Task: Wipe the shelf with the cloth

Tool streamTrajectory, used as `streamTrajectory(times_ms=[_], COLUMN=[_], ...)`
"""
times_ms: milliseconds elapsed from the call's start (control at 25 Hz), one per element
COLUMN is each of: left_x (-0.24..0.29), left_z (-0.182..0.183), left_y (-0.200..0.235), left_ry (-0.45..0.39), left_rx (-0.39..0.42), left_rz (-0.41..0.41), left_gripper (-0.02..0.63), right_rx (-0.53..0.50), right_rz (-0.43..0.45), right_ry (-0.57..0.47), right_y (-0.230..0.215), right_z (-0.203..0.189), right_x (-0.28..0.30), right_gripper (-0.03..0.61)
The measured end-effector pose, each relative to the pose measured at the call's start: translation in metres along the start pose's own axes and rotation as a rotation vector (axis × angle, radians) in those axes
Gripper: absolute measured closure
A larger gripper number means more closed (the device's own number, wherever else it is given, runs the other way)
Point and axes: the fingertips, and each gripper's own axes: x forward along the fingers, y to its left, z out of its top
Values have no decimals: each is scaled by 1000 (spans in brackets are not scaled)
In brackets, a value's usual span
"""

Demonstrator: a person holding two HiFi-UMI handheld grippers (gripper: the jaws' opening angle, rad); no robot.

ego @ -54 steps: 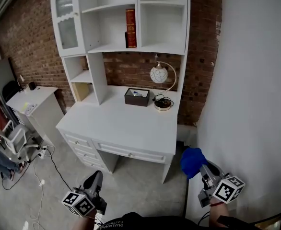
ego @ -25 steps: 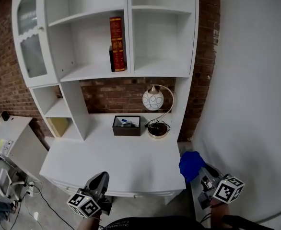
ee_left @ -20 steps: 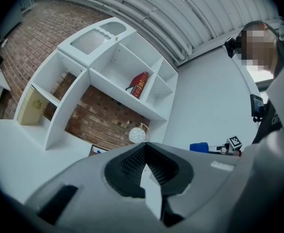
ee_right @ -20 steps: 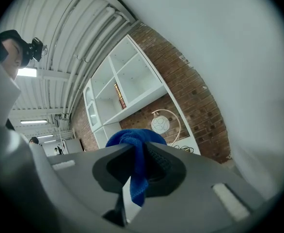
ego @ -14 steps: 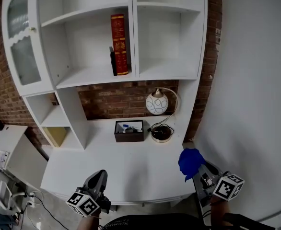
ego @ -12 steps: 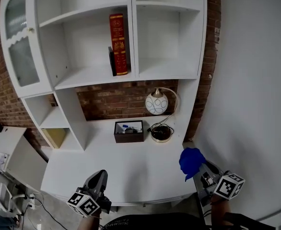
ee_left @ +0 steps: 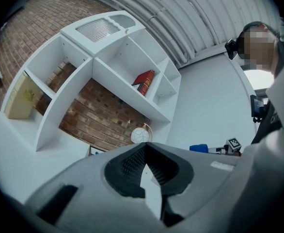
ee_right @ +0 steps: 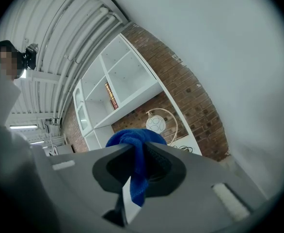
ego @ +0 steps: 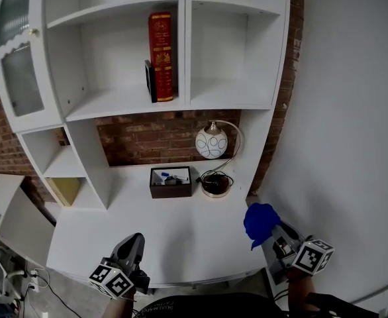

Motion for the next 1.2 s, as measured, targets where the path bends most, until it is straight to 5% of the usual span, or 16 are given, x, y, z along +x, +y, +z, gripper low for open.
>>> streamTrajectory(times_ms=[480,680,1200], left_x=[57,82,159], left_z=[-17,-13,1], left_y=[-19,-26,-48], left_ry=[60,67,-8], left_rx=[-13,54,71], left_rz=[-72,-74,-13], left_gripper=[615,615,615], right_rx=[-9,9,-27], right_rz=[-25,16,198], right_ry=[-2,-43,8], right_y=[-31,-49,-88], right_z=[25,53,118], right_x=[10,44,94], right_gripper=[538,537,538])
